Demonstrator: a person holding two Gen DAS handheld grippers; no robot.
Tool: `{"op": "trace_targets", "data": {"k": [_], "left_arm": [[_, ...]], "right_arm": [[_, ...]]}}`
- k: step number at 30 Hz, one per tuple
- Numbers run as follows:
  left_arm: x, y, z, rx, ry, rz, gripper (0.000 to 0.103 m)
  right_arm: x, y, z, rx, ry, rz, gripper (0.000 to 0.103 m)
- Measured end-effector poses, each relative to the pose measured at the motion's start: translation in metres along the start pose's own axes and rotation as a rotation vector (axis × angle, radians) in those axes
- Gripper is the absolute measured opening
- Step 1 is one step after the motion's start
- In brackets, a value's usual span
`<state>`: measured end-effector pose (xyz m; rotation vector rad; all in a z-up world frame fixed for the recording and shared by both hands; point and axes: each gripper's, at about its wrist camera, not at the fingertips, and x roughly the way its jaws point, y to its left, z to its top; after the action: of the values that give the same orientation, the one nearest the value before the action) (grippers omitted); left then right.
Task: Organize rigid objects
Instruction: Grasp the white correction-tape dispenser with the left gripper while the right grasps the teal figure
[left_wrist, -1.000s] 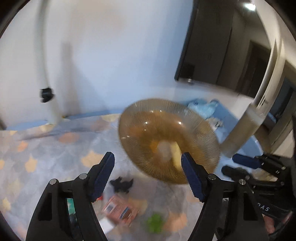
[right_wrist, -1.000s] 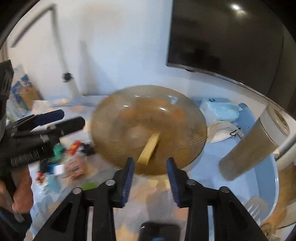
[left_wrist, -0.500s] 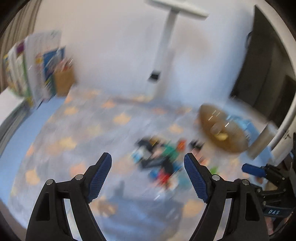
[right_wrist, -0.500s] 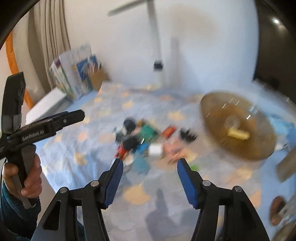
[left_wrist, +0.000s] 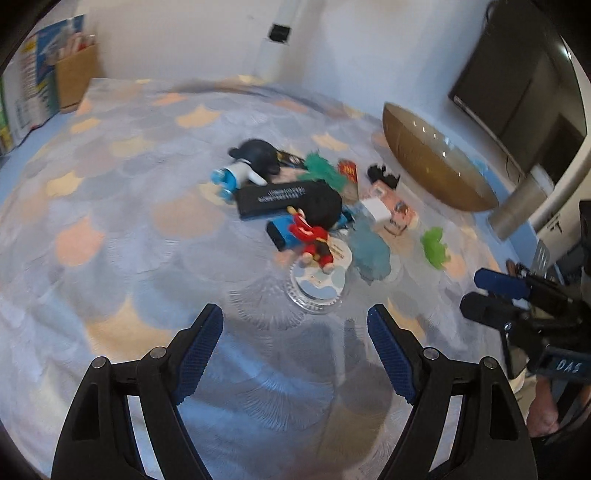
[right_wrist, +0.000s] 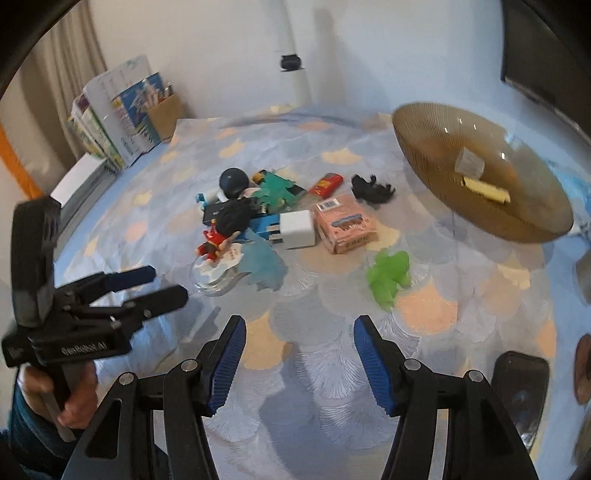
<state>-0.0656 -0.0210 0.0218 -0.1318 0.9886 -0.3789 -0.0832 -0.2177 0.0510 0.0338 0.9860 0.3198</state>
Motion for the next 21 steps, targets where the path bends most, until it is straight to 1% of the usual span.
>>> {"op": "trace_targets", "data": {"k": [3, 8, 11, 14, 19, 21], "left_arm": [[0.009, -0.005, 0.003, 0.024, 0.019, 0.011, 0.079], [0.013, -0.003, 0.006, 0.036, 0.019, -0.002, 0.079], [0.017, -0.005, 0.009, 0.061, 0.021, -0.006, 0.079], [0.021, -0.009, 0.013, 0.089, 0.023, -0.004, 0.078], [0.027, -0.013, 0.02, 0.114, 0.025, -0.001, 0.078], [0.03, -0.014, 0.022, 0.124, 0.023, 0.002, 0.078]], "right_arm": [[0.008, 0.0, 0.003, 0.009, 0.021, 0.013, 0.059], [0.019, 0.017, 0.024, -0.047, 0.015, 0.065, 0.059], [0.036, 0.023, 0.038, -0.072, 0.031, 0.062, 0.059], [0.053, 0.023, 0.048, -0.077, 0.061, 0.094, 0.059], [0.068, 0.025, 0.055, -0.095, 0.085, 0.121, 0.059], [0.073, 0.024, 0.056, -0.092, 0.093, 0.126, 0.055]]}}
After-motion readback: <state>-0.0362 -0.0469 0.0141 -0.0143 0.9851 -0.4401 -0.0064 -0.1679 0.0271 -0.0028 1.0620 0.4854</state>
